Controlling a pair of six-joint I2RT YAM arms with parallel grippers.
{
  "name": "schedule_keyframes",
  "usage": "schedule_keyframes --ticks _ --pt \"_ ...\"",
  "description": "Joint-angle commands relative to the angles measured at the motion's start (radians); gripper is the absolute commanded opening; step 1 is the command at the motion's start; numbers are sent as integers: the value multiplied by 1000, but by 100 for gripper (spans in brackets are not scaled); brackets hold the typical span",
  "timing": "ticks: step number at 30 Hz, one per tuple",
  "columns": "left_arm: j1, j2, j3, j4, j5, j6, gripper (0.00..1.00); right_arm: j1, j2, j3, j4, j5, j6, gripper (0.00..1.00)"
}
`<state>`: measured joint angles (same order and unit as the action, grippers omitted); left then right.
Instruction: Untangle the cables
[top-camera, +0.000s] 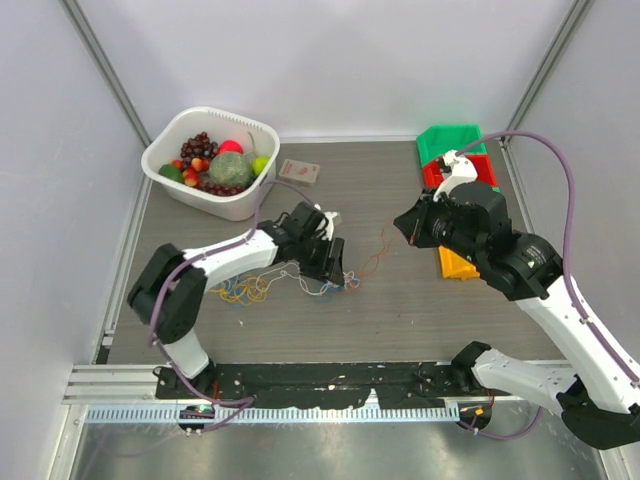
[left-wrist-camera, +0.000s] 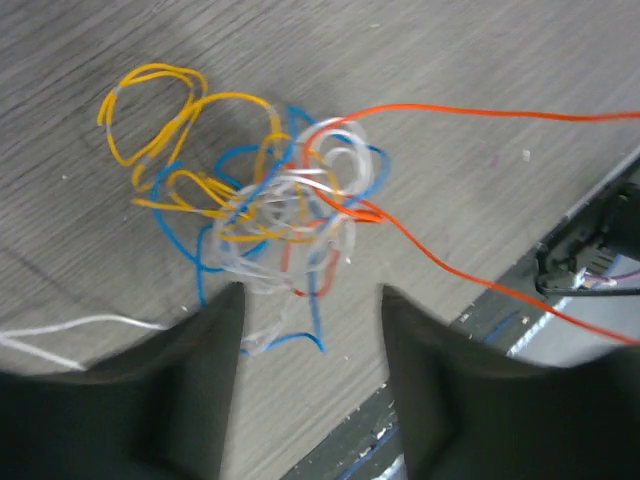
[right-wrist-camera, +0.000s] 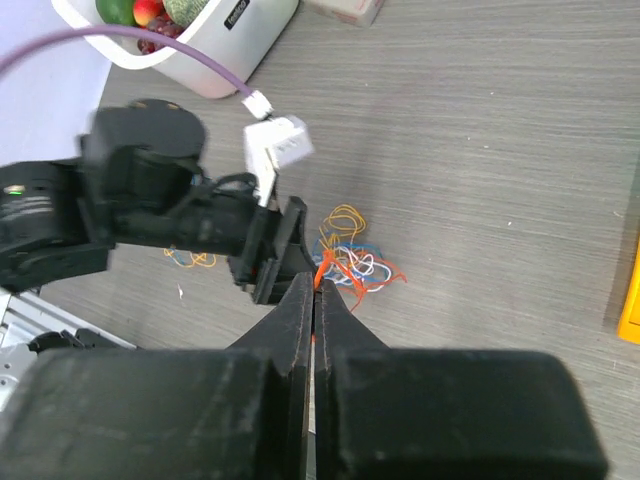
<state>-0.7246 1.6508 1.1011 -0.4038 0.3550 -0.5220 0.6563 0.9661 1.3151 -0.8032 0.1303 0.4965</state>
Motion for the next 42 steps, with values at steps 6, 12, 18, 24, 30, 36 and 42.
schedule_keyframes --ticks 6,12,18,24,30,36,42 --pt "7 0 19 -84 -138 76 0 -1 -82 154 -13 259 -3 1" --pt "143 -147 -141 -107 -250 45 0 -1 -141 308 123 316 -76 1" --pt "293 -330 -291 -168 -376 2 0 -1 -164 397 272 342 -141 1" --pt "363 -496 -337 -263 -490 22 0 -1 -109 430 260 304 -187 1" --pt "363 -598 -276 -259 -369 -3 0 -1 -66 275 219 210 -138 1" --pt "363 -592 -208 -271 -234 -45 0 -1 -29 185 150 313 -97 1" --pt "363 -574 -190 -273 -146 -67 36 -3 112 251 67 407 -154 1"
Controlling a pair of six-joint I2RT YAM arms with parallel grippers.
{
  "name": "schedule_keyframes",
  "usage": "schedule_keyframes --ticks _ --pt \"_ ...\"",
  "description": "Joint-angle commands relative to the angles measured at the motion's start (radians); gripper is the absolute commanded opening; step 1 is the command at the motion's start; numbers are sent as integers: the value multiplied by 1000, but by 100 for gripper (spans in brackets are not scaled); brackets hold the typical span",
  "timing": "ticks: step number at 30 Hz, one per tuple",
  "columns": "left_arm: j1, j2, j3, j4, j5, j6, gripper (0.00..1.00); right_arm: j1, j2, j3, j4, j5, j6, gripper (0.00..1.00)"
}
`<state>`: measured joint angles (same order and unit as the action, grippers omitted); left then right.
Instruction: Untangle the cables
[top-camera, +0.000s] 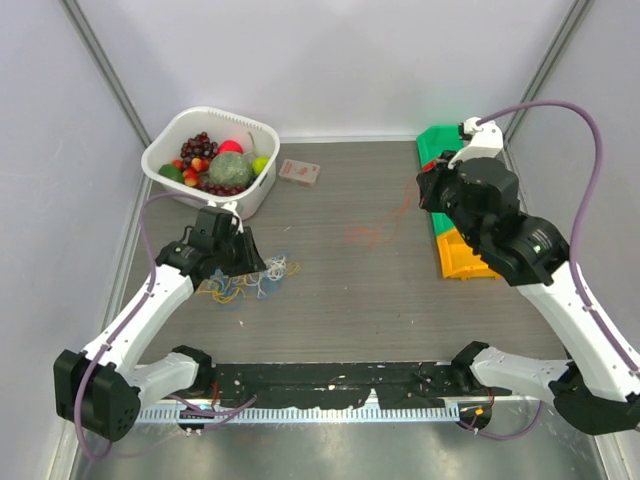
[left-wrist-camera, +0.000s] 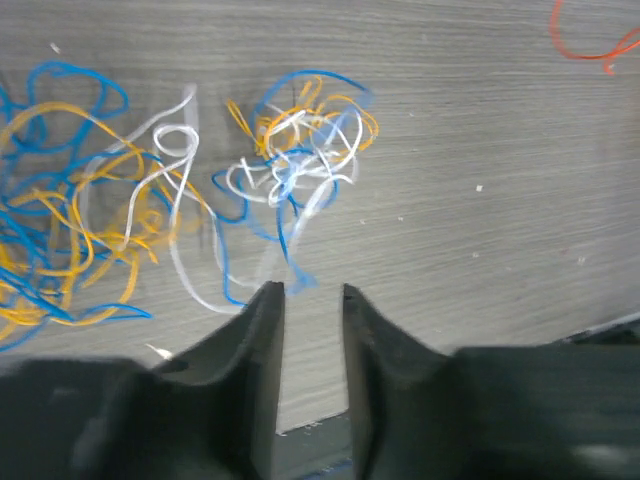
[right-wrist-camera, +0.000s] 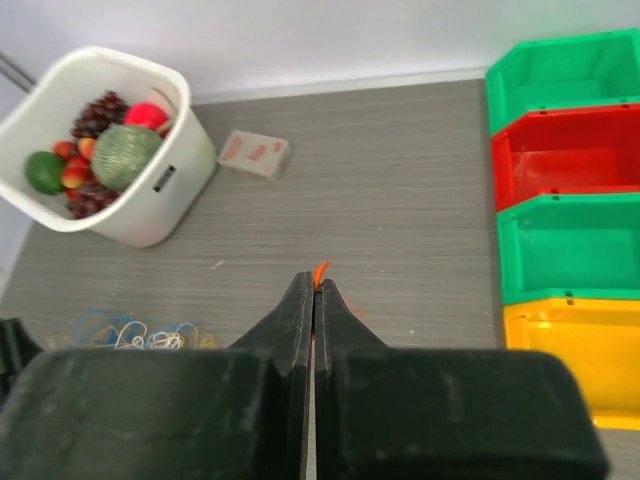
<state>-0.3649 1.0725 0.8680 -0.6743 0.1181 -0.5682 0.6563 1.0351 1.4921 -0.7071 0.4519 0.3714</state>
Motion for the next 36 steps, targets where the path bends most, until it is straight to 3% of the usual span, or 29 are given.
schedule_keyframes --ticks 1,4,9,17,26,36 --pt "3 -3 48 -2 97 -21 46 -6 58 86 -35 76 -31 0" --pt "1 -23 61 -1 129 -15 61 -7 108 96 -46 45 -26 1" --pt "1 -37 80 22 236 8 68 -55 166 154 -90 68 -17 0" --pt "-20 17 111 45 291 22 72 -199 249 322 -199 131 -51 1" --pt "-121 76 180 -13 250 128 73 -371 267 358 -212 154 -107 1" --pt "-220 76 192 -61 178 202 73 -383 243 458 -167 145 -170 1"
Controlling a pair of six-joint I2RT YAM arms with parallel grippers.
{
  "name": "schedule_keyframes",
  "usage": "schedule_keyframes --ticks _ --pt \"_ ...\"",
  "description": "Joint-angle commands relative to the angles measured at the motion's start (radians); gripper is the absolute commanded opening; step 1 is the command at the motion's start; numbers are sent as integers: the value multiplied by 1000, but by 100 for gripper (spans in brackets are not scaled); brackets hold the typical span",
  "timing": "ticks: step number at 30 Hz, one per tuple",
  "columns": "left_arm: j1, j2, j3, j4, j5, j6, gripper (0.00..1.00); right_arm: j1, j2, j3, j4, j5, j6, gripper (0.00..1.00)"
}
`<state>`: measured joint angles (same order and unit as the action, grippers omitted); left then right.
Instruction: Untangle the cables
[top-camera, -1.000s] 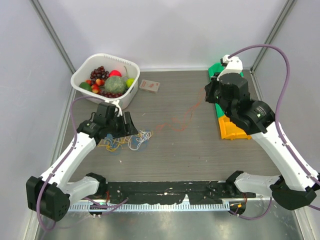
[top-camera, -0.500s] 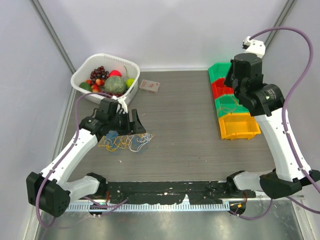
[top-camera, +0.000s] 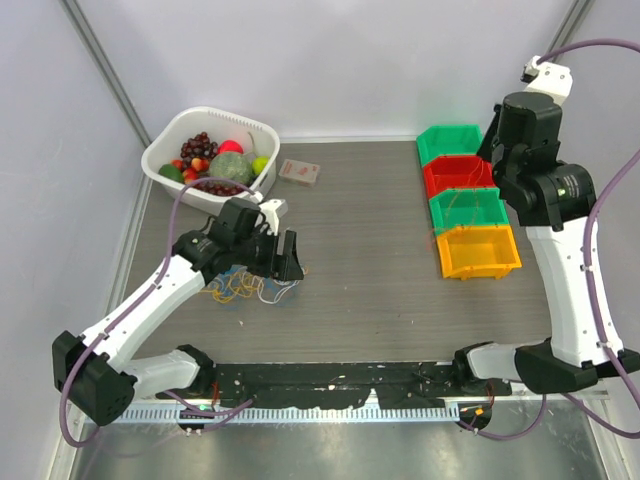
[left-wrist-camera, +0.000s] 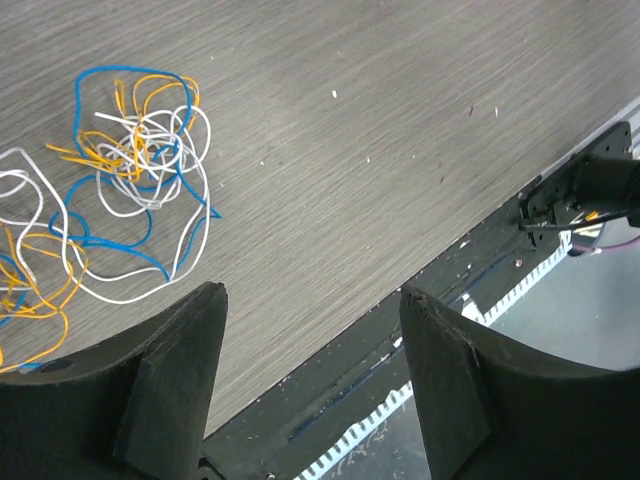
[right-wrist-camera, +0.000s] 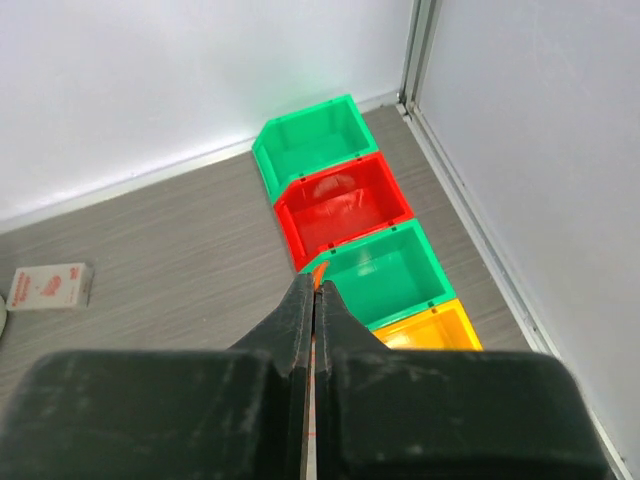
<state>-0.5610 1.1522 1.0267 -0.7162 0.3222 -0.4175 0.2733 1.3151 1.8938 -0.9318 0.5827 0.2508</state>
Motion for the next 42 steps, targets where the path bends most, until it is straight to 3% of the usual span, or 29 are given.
schedule_keyframes --ticks 1,6,18,22,26,31,42 --pt "-25 -2 33 -16 -26 52 73 0 -39 60 59 23 -60 1" --pt "-42 -2 42 -19 -32 68 74 -2 -57 31 57 88 -93 1" --pt "-53 -34 33 -35 -48 77 74 -109 -136 -358 232 108 -73 1" --pt "-53 -45 30 -45 -58 83 74 -173 -123 -409 228 140 -36 1" --pt "-54 -51 24 -46 -64 85 74 -221 -126 -479 254 82 -8 1" --pt "-53 -48 33 -42 -68 86 74 -259 -129 -669 411 -72 77 1" --pt "-54 -71 21 -55 -92 100 74 -463 -134 -914 426 -276 292 1"
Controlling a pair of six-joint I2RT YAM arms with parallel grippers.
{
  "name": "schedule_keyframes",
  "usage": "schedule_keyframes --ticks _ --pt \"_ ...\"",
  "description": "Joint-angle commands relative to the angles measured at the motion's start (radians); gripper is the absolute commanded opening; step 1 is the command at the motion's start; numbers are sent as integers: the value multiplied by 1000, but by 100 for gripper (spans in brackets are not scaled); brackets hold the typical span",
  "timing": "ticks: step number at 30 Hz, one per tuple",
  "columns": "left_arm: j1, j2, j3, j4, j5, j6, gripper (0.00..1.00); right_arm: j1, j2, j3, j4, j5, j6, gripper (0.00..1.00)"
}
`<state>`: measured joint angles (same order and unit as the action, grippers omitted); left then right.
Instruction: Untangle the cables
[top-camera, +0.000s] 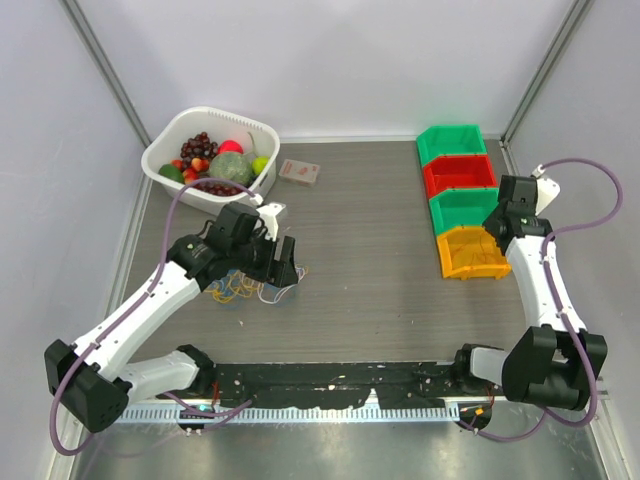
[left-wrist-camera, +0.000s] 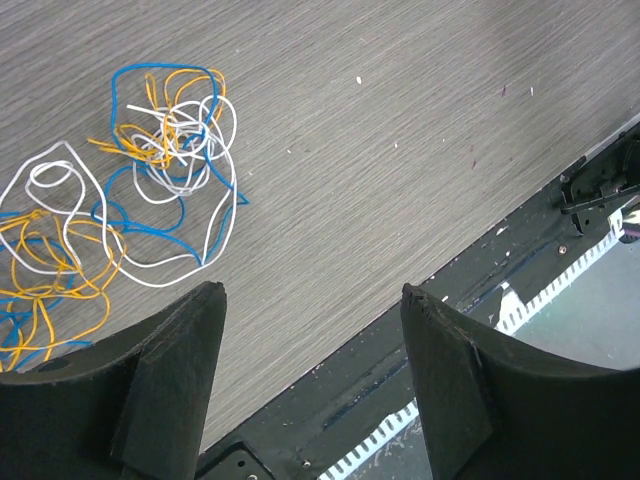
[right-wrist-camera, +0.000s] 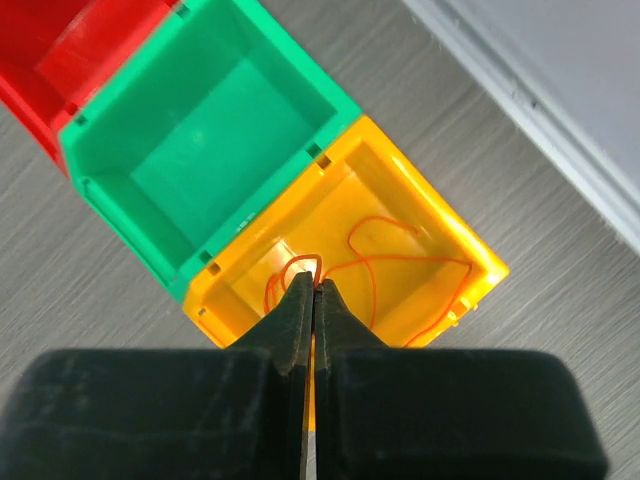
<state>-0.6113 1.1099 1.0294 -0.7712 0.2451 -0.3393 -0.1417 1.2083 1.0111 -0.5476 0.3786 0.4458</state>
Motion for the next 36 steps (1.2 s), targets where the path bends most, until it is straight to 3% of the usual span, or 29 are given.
schedule_keyframes --ticks 1,4,13,25,27,29,31,36 --pt "-2 -28 17 -2 -15 23 74 -55 -29 -42 31 -76 96 1" --pt "-2 -31 15 -4 -21 25 74 -65 -3 -60 43 -107 77 1" --pt "-4 -28 9 -3 -18 25 75 -65 295 18 29 -211 62 1" --pt "5 10 31 -16 -32 8 75 -67 405 67 3 -217 -56 3" --pt "16 7 38 -22 -59 -9 75 -67 405 84 -23 -211 -68 10" --pt "33 -1 41 -36 -116 -44 76 -67 376 102 -63 -184 -78 28" --pt "60 -10 43 -49 -177 -102 77 -65 338 129 -124 -143 -78 38" --pt "110 -71 28 -117 -429 -265 80 -32 200 164 -230 -95 -67 56"
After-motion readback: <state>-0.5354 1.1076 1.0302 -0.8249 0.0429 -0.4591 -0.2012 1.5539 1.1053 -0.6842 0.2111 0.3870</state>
